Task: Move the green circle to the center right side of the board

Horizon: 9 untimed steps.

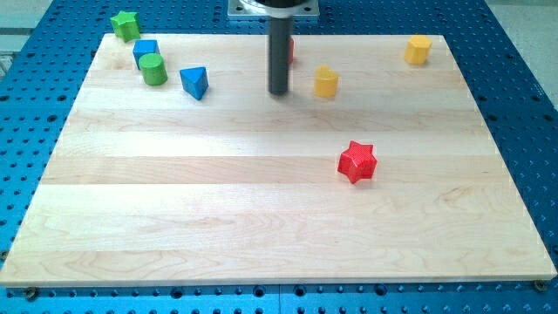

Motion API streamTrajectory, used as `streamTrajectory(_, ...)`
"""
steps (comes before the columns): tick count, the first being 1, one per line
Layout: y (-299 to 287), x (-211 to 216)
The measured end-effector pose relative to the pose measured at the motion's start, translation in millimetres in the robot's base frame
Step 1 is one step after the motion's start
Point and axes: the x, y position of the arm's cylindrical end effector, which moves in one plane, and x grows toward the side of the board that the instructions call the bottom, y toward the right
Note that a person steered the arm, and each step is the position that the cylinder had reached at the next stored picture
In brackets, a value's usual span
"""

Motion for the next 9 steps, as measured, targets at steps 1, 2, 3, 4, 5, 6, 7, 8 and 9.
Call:
streamTrajectory(1,-22.8,-3.8)
streamTrajectory(2,-61.8,-26.8)
streamTrajectory(3,-85.8,-65.3)
streamTrajectory(4,-150.4,-62.8)
streamTrajectory(5,-213.9,-11.7)
streamTrajectory(6,-223.3,44.9)
streamTrajectory(7,-223.3,85.7)
streamTrajectory(8,-232.7,134.5)
streamTrajectory(9,-284.6,171.2)
